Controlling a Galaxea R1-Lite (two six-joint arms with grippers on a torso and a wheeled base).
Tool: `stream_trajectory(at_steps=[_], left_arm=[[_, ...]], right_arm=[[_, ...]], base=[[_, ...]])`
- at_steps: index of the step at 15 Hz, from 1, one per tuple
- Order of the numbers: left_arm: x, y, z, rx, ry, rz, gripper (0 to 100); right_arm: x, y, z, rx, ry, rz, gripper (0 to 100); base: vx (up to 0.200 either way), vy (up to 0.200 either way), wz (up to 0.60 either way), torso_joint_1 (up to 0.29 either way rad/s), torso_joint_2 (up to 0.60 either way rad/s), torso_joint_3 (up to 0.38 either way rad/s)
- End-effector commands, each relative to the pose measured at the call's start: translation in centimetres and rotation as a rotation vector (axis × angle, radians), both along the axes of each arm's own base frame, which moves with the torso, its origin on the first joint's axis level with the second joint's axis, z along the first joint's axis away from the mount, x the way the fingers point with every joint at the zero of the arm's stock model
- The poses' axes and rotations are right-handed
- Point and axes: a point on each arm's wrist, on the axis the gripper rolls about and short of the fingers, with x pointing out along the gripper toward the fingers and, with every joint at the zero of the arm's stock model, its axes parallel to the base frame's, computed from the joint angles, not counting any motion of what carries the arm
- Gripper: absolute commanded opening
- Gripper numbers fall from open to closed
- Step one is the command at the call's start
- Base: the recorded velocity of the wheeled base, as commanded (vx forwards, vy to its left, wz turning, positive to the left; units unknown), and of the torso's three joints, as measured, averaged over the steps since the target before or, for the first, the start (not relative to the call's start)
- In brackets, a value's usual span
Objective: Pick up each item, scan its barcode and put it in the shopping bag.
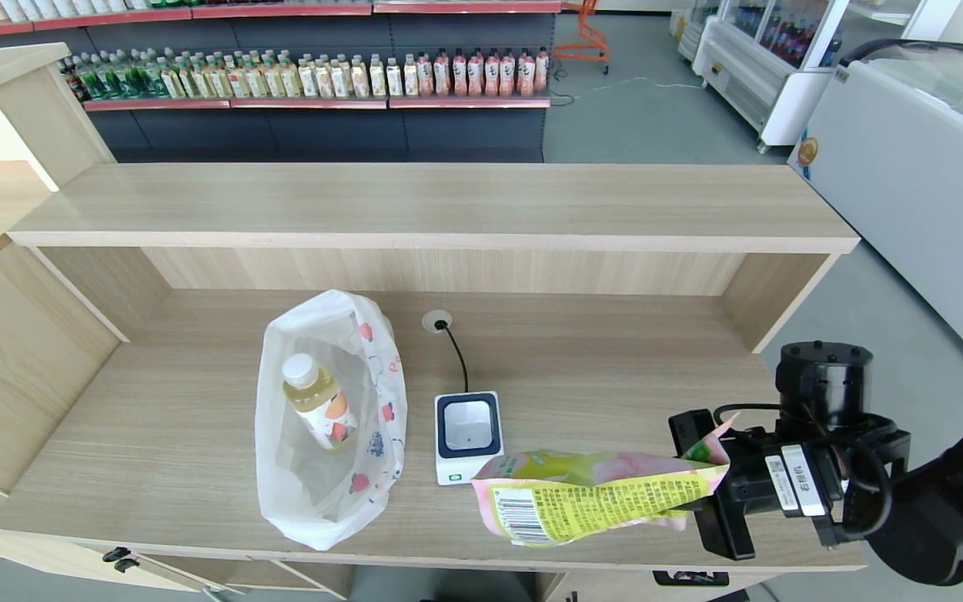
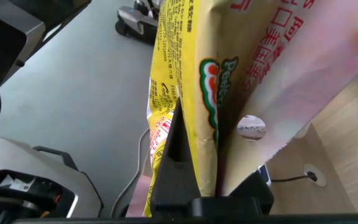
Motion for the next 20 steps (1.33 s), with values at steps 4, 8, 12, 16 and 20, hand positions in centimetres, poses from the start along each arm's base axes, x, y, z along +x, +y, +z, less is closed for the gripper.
stream_trajectory(at_steps=[4, 8, 12, 16, 20], left_arm=[[0.0, 0.0, 0.0, 0.000, 0.000, 0.000, 100], [0.0, 0.0, 0.0, 0.000, 0.000, 0.000, 100], [0.0, 0.0, 0.0, 0.000, 0.000, 0.000, 100], [0.0, 0.0, 0.0, 0.000, 0.000, 0.000, 100], [0.0, 0.0, 0.0, 0.000, 0.000, 0.000, 100]], right_arm=[[-0.3, -0.1, 0.1, 0.001, -0.002, 0.000, 0], [-0.7, -0.3, 0.0, -0.002, 0.004, -0.002, 0], [-0.8, -0.4, 0.1, -0.002, 0.002, -0.001, 0], [-1.1, -0.7, 0.3, -0.001, 0.001, -0.009, 0], [-1.9, -1.3, 2.6, 0.014, 0.011, -0.030, 0]], base=[[0.000, 0.000, 0.00, 0.000, 0.00, 0.000], [0.000, 0.000, 0.00, 0.000, 0.00, 0.000], [0.000, 0.000, 0.00, 0.000, 0.00, 0.000], [0.000, 0.000, 0.00, 0.000, 0.00, 0.000], [0.000, 0.000, 0.00, 0.000, 0.00, 0.000]])
